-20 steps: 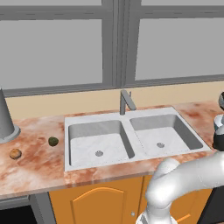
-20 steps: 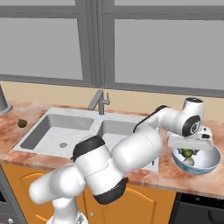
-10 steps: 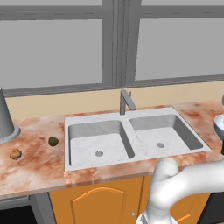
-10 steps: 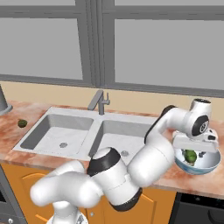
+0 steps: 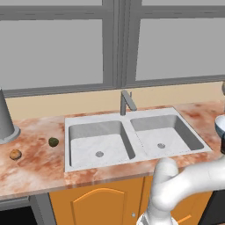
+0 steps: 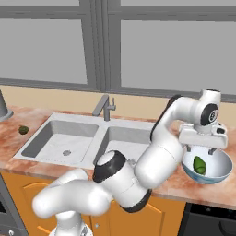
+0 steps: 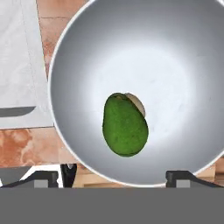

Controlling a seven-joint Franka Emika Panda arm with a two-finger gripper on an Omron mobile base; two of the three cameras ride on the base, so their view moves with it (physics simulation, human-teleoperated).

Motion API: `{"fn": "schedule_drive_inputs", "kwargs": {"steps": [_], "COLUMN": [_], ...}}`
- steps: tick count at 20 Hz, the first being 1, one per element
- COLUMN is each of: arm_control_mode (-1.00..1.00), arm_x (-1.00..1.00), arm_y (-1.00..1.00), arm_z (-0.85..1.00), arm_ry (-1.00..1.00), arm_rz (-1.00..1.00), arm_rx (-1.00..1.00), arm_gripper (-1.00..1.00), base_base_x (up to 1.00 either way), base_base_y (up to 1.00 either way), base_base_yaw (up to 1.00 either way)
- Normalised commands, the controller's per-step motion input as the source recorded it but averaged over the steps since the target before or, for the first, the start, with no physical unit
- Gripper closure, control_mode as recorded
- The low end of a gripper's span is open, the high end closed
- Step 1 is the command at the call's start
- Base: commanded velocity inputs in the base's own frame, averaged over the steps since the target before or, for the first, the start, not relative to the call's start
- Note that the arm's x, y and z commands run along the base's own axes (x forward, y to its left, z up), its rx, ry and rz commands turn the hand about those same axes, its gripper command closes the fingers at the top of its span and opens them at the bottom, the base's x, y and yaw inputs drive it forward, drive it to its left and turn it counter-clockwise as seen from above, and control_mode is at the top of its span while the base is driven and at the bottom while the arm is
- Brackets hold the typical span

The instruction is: There is a mixed pile of frozen fruits and vegetables on the counter. Locate all the frozen vegetables and place the items in a bowl on the counter. Take all the frozen fruits and defrost them in a running sink.

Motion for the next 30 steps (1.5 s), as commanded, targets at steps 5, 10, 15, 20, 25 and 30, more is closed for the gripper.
{"fn": "schedule_drive_inputs", "kwargs": {"steps": [5, 10, 15, 20, 25, 30], "arm_control_mode": [-1.0, -1.0, -1.0, -1.0, -1.0, -1.0], "arm_x": [-0.42, -0.82, -0.67, -0.17, -0.02, 0.21], "arm_y": [0.82, 0.8, 0.84, 0.96, 0.99, 0.65], "arm_z": [0.7, 0.34, 0.13, 0.0, 0.0, -0.18], "arm_ry": [0.03, 0.05, -0.04, -0.35, -0.36, -0.31], "arm_rz": [0.03, 0.16, 0.17, 0.13, 0.11, -0.03], "arm_rx": [-0.17, -0.29, -0.28, -0.07, -0.04, 0.17], "arm_gripper": [-1.0, -1.0, -1.0, -1.0, -1.0, -1.0], "base_base_x": [0.0, 0.0, 0.0, 0.0, 0.0, 0.0], "base_base_y": [0.0, 0.0, 0.0, 0.0, 0.0, 0.0], "base_base_yaw": [0.0, 0.0, 0.0, 0.0, 0.0, 0.0]}}
